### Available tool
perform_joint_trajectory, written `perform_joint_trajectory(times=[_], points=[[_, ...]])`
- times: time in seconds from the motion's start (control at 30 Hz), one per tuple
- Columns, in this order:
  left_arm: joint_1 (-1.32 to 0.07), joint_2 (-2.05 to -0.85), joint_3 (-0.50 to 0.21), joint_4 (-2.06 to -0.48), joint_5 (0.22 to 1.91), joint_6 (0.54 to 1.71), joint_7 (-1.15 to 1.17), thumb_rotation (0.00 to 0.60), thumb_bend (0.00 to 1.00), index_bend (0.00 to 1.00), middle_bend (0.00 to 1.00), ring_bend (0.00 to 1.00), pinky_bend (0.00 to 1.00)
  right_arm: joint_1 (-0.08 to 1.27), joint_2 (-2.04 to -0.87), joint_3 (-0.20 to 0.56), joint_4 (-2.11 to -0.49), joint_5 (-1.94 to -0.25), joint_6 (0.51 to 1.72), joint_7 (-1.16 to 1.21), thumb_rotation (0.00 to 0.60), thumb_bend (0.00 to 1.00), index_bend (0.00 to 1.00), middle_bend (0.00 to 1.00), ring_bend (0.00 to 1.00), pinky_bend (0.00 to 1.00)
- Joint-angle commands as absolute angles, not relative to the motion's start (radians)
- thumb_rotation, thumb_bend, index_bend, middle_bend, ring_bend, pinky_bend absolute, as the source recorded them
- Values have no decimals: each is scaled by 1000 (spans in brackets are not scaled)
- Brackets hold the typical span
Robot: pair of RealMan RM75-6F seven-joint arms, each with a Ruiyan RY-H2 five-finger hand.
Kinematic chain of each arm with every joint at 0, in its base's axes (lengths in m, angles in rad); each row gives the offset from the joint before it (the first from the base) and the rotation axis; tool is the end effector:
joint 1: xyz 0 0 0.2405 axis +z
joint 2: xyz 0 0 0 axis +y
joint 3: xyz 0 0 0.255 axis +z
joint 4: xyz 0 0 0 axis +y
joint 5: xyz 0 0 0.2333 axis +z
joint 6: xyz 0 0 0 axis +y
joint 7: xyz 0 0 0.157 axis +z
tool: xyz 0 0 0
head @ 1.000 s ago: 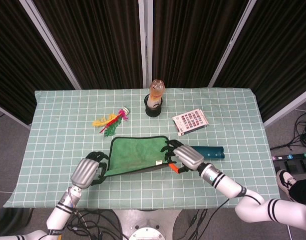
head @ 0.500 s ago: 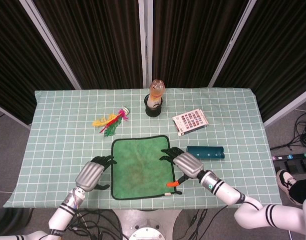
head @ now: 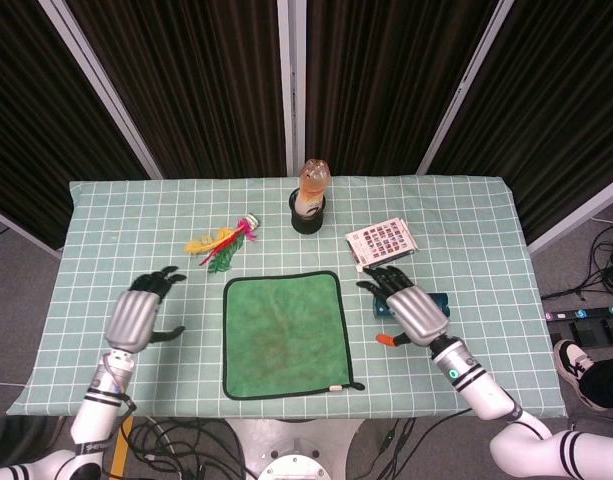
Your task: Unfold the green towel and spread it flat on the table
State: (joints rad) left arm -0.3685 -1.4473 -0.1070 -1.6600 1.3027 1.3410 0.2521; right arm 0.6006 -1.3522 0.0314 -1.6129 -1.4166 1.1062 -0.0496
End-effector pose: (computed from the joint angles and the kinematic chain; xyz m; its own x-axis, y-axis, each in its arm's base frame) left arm -0.2172 0.2721 0.0216 0.2658 0.0851 0.9603 0.9577 -0.1368 -0.2530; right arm -0.1823 -0.3045 0.0051 0.3540 -0.2685 0.8959 -0.8729 -0.4386 0.2135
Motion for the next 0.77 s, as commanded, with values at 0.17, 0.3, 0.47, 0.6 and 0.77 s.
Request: perform_joint_trajectory(times=[0.17,0.3,0.47,0.6,0.77], points=[[-290,-1367,-139,-1577,1243,1420,213,600,86,284,257,219,223,445,-1235,47,-1660,-1373,1299,-79,600,80,149,55,0,0],[-234,-1323,-125,-1583,1239,1468,190,600,86,284,257,219,219,362,-1181,27,-1656,-1387,1385,-32,600,81,148,56,0,0],[-170,-1292,-92,-1609,1265,1533,193,600,86,284,257,219,215,269,-1130,-3,-1639,-1405,1463,49,600,80,149,55,0,0],[-128,-1276,-54,-1610,1301,1574,224,600,86,284,257,219,211,203,-1094,-32,-1607,-1445,1514,135,600,80,148,55,0,0],[-88,-1251,-21,-1642,1332,1598,236,600,86,284,257,219,209,151,-1087,-51,-1542,-1481,1548,214,600,83,149,56,0,0]])
